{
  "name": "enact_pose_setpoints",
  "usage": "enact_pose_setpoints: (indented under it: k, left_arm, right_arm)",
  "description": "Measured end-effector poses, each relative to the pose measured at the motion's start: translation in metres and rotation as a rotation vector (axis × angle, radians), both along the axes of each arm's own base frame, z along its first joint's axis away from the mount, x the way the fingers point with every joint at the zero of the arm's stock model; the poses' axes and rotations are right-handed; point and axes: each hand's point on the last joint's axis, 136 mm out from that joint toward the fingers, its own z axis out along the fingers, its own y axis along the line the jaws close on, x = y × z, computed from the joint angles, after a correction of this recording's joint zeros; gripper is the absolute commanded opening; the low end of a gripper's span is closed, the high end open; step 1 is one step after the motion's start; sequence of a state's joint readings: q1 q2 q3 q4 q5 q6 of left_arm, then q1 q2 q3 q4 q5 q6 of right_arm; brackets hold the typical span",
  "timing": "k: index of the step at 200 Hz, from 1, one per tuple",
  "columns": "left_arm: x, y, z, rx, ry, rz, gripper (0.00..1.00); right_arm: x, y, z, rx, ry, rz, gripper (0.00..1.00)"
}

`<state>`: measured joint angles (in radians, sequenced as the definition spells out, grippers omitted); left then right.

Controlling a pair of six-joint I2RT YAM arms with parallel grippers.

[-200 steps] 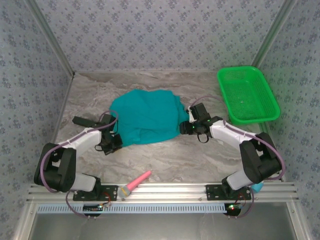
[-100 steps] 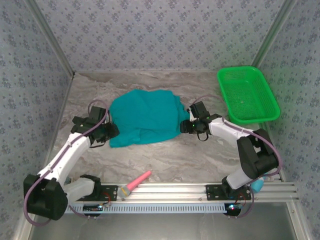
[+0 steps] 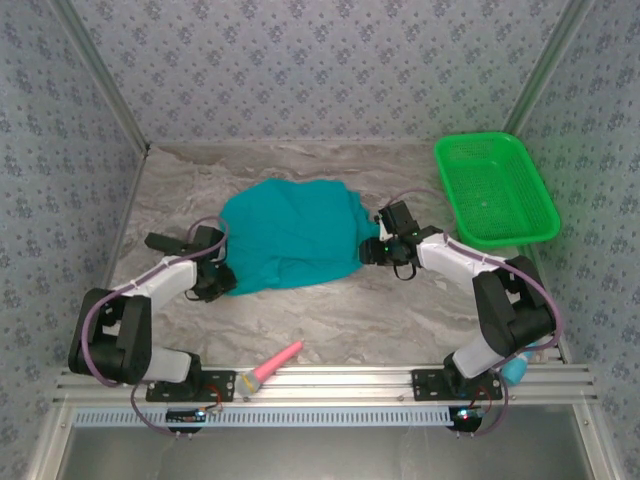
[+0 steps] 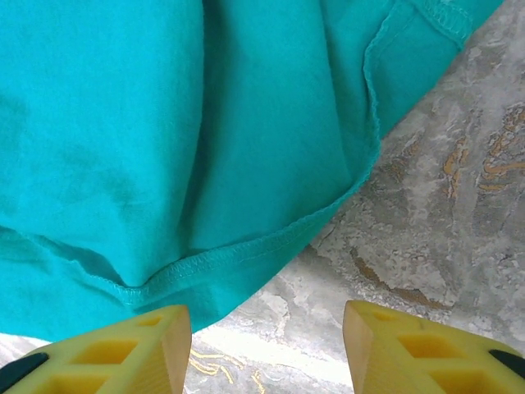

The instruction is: Fold the inside-out t-shirt

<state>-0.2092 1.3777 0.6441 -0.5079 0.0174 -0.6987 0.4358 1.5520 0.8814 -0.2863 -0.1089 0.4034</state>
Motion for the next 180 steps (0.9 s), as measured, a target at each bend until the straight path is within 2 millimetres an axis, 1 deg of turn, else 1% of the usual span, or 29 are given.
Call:
enact_pose_setpoints:
  k: [16, 31, 41, 49, 61, 75, 78, 89, 97, 104, 115, 126, 152, 156, 163, 174, 177, 180]
  left_arm:
    - [0.003, -0.001, 0.003, -0.006, 0.003, -0.021, 0.00]
    - [0.007, -0.006, 0.008, -0.029, -0.007, -0.040, 0.00]
    - [0.009, -0.009, 0.016, -0.044, -0.018, -0.051, 0.00]
    - [0.011, -0.011, 0.029, -0.057, -0.043, -0.058, 0.00]
    - [0.017, -0.015, 0.058, -0.082, -0.106, -0.067, 0.00]
    - [0.027, -0.019, 0.102, -0.111, -0.210, -0.075, 0.00]
    - [0.030, -0.020, 0.114, -0.117, -0.242, -0.076, 0.00]
    - [0.037, -0.022, 0.147, -0.135, -0.326, -0.081, 0.00]
    - [0.039, -0.023, 0.166, -0.146, -0.376, -0.084, 0.00]
    - [0.039, -0.024, 0.177, -0.153, -0.403, -0.087, 0.00]
    - [0.037, -0.025, 0.184, -0.163, -0.417, -0.090, 0.00]
    - [0.034, -0.026, 0.182, -0.172, -0.399, -0.092, 0.00]
    - [0.029, -0.030, 0.175, -0.196, -0.357, -0.095, 0.00]
    - [0.029, -0.031, 0.175, -0.199, -0.355, -0.096, 0.00]
    - [0.028, -0.031, 0.175, -0.202, -0.352, -0.097, 0.00]
    - [0.027, -0.031, 0.174, -0.206, -0.348, -0.097, 0.00]
    - [0.027, -0.031, 0.174, -0.206, -0.346, -0.096, 0.00]
    - [0.027, -0.031, 0.174, -0.207, -0.346, -0.096, 0.00]
  right_arm:
    - [0.004, -0.009, 0.001, -0.004, -0.001, -0.041, 0.58]
    - [0.008, -0.017, 0.002, 0.002, -0.001, -0.078, 0.59]
    - [0.011, -0.022, 0.002, 0.003, -0.001, -0.094, 0.59]
    - [0.012, -0.026, 0.002, 0.003, 0.003, -0.108, 0.59]
    - [0.014, -0.030, 0.002, 0.008, 0.013, -0.135, 0.58]
    - [0.020, -0.031, 0.001, 0.031, 0.030, -0.168, 0.57]
    - [0.022, -0.031, 0.001, 0.039, 0.034, -0.177, 0.56]
    - [0.027, -0.030, -0.001, 0.065, 0.049, -0.202, 0.55]
    - [0.030, -0.029, -0.003, 0.085, 0.064, -0.222, 0.55]
    - [0.033, -0.027, -0.005, 0.105, 0.079, -0.242, 0.54]
    - [0.036, -0.024, -0.008, 0.139, 0.100, -0.272, 0.54]
    - [0.039, -0.019, -0.011, 0.176, 0.124, -0.299, 0.53]
    - [0.047, -0.009, -0.019, 0.240, 0.167, -0.342, 0.42]
    - [0.048, -0.008, -0.020, 0.249, 0.173, -0.352, 0.36]
    - [0.050, -0.007, -0.022, 0.258, 0.182, -0.364, 0.21]
    - [0.052, -0.006, -0.025, 0.272, 0.191, -0.381, 0.04]
    - [0.052, -0.005, -0.025, 0.274, 0.194, -0.387, 0.00]
    - [0.053, -0.005, -0.026, 0.276, 0.194, -0.389, 0.00]
